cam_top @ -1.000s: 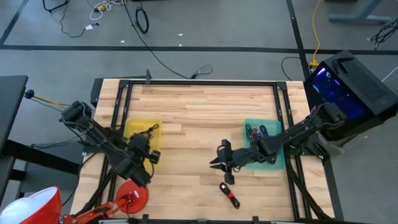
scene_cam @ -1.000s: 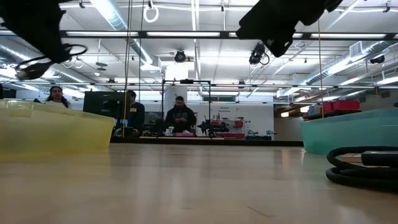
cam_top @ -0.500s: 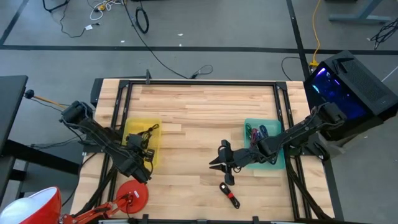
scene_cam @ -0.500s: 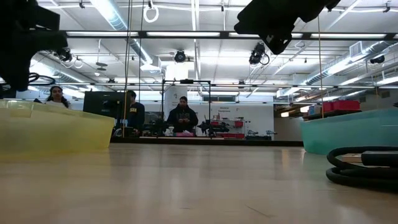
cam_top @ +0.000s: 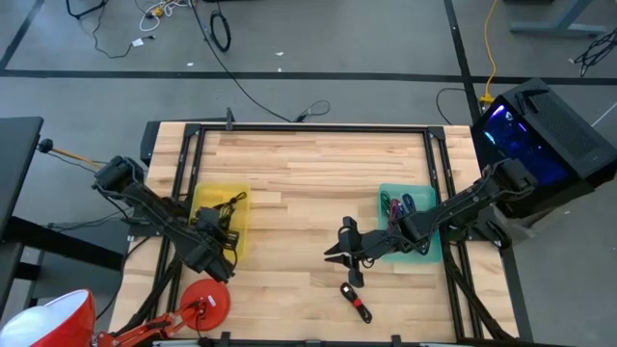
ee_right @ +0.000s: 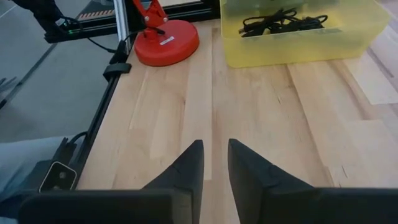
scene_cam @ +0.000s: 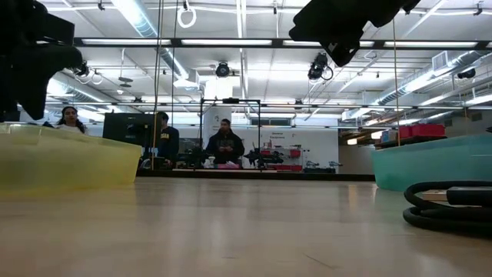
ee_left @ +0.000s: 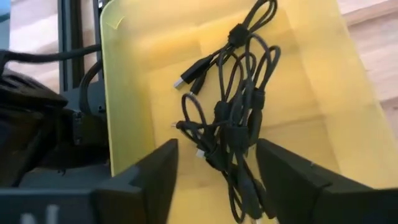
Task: Pick & Place USB Port
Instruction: Put the black charger cable into the yellow bin
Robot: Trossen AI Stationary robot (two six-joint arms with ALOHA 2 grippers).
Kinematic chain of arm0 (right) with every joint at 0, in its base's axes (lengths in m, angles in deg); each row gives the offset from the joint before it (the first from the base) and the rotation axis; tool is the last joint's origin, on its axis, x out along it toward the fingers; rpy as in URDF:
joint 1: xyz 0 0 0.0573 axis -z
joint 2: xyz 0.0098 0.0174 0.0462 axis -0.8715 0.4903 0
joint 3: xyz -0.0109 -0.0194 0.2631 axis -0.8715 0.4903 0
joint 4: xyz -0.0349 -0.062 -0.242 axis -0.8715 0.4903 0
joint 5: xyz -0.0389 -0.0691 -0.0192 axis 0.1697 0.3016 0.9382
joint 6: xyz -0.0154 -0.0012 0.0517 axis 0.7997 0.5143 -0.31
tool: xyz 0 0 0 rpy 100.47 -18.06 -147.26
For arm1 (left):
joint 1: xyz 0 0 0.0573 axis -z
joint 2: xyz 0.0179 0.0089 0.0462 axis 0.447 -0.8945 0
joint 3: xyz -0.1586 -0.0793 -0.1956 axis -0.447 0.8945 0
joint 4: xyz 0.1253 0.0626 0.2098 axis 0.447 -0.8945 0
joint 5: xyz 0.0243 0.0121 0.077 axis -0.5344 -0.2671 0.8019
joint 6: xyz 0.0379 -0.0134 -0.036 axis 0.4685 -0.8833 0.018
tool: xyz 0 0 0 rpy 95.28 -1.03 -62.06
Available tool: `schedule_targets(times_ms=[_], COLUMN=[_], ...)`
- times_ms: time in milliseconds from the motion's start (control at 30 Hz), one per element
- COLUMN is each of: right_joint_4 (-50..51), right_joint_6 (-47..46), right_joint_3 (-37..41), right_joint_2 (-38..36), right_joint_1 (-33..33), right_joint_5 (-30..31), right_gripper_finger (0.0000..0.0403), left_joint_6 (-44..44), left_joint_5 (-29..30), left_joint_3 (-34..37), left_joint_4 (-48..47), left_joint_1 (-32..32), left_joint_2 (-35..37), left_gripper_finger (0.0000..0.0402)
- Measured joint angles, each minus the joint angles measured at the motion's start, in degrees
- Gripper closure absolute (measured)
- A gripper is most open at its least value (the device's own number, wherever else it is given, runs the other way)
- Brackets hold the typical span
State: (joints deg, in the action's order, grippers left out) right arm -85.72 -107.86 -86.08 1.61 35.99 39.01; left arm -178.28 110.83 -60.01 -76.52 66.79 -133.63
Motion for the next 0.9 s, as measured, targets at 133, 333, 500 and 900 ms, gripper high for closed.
schedule_targets(times_ms=[133,333,500,900], right_joint_4=[0.2,2.6,4.1,6.1], right_joint_6=[-0.3,-6.1,-14.0,-31.3], right_joint_3=[0.0,0.0,0.0,-6.7], right_joint_2=[0.0,0.7,1.1,7.4], right_joint_1=[0.0,-2.8,-7.6,-22.1], right_joint_5=[0.0,-4.2,-11.3,-8.1], right_gripper_finger=[0.0327,0.0327,0.0327,0.0342], left_joint_6=[2.3,16.7,35.0,56.1], left_joint_5=[1.5,12.5,22.1,27.0], left_joint_3=[-0.7,-4.3,-4.6,-4.6], left_joint_4=[3.0,20.2,41.9,61.9], left_joint_1=[0.0,1.9,3.1,1.4], left_joint_2=[0.6,0.8,0.7,-3.5], left_gripper_finger=[0.0145,0.0138,0.0146,0.0147])
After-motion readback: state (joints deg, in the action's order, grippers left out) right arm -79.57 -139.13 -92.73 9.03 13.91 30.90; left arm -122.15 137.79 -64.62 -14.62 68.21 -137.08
